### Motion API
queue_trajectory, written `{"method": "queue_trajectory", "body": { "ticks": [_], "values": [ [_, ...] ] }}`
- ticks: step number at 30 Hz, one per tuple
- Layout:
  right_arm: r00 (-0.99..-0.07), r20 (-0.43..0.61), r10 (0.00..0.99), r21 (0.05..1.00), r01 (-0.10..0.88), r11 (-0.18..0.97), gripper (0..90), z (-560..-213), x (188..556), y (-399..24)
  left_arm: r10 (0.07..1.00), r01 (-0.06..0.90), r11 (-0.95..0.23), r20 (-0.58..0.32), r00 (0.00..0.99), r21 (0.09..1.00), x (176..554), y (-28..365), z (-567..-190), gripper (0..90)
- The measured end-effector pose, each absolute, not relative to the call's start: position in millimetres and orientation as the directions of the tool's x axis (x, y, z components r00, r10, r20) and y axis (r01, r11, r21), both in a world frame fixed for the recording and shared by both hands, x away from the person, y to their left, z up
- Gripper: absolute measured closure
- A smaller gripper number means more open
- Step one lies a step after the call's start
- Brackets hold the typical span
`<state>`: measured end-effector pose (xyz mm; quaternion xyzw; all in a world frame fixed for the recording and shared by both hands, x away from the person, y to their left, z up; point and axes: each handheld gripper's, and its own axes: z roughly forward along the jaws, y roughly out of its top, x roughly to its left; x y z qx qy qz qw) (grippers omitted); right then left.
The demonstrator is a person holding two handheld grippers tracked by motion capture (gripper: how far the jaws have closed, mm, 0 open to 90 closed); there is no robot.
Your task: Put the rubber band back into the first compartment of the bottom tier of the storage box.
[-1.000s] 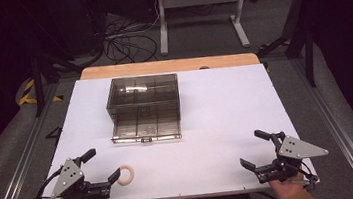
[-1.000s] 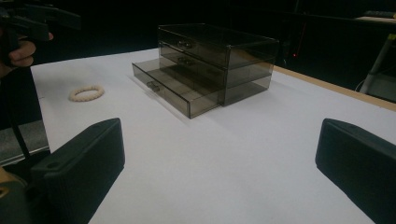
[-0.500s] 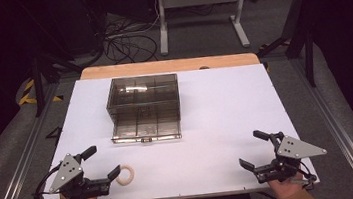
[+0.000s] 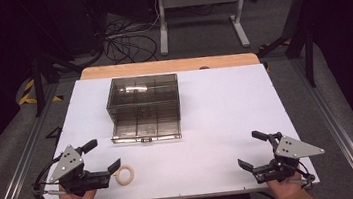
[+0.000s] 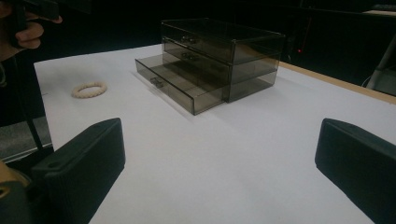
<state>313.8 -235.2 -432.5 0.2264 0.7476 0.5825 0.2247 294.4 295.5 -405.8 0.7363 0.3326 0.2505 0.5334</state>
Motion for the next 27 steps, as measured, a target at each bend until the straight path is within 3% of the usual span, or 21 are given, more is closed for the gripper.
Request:
{"method": "queue_trajectory", "body": {
  "ticks": [27],
  "values": [
    [-0.801, -0.062, 0.596, 0.972, 0.086, 0.218, 2.4, -433.7, 315.7, -235.7, 0.747, 0.263, -0.208, -0.021, 0.665, 0.942, 318.8, 289.7, -393.6, 4.2]
  ]
}}
